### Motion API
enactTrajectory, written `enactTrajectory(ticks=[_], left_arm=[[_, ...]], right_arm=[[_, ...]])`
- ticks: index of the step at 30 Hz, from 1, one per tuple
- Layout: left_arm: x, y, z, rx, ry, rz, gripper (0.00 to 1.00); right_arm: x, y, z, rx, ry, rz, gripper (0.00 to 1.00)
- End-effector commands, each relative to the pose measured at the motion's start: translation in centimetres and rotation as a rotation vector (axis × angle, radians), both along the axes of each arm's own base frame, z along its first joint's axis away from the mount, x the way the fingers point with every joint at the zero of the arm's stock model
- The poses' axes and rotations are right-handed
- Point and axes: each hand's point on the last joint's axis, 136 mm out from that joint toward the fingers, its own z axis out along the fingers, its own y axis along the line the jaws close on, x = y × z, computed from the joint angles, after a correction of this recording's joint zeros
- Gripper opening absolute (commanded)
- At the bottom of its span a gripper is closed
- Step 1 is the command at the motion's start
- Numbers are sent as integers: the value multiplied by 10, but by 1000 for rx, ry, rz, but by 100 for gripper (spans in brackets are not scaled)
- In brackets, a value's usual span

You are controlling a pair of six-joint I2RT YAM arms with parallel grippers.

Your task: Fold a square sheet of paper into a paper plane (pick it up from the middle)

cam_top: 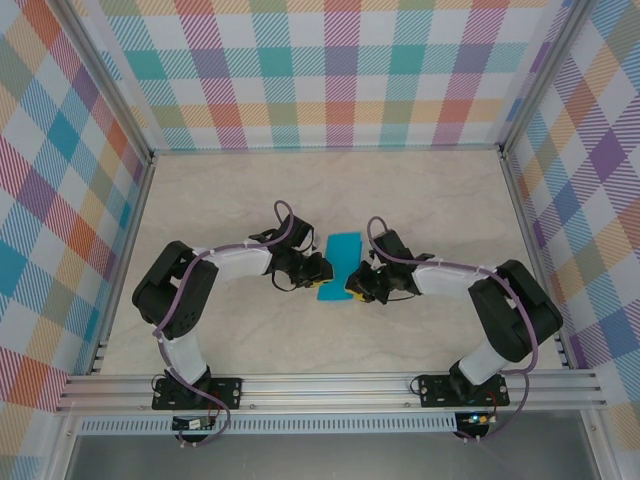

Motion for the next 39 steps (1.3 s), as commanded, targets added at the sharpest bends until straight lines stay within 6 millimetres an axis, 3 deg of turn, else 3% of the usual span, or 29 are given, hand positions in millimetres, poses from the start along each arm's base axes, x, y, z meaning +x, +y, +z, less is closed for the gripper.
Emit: enactTrajectory(ticks=[1,4,13,20,27,31,39], left_arm=[[7,-1,18,-41,-36,-1,22],[6,-8,22,-88,-37,-24,22],[4,-27,38,-202,-65,-100,23],[4,-36,26,-185,-50,-127,23],[10,-30,1,-103,-31,-100,21],[9,-25,-12,-63,-12,-91,20],[7,-21,-23,-26,11,-92,20]], right_arm=[[-5,-7,5,-24,-5,-13,7],[-11,-16,3,-81,22,24,1],[-24,-35,11,-102,82,203,0],[-12,-35,13,-101,83,237,2],[0,-30,14,-71,60,161,13],[-2,-31,13,-56,80,113,16],[-10,-34,12,-50,119,72,12]])
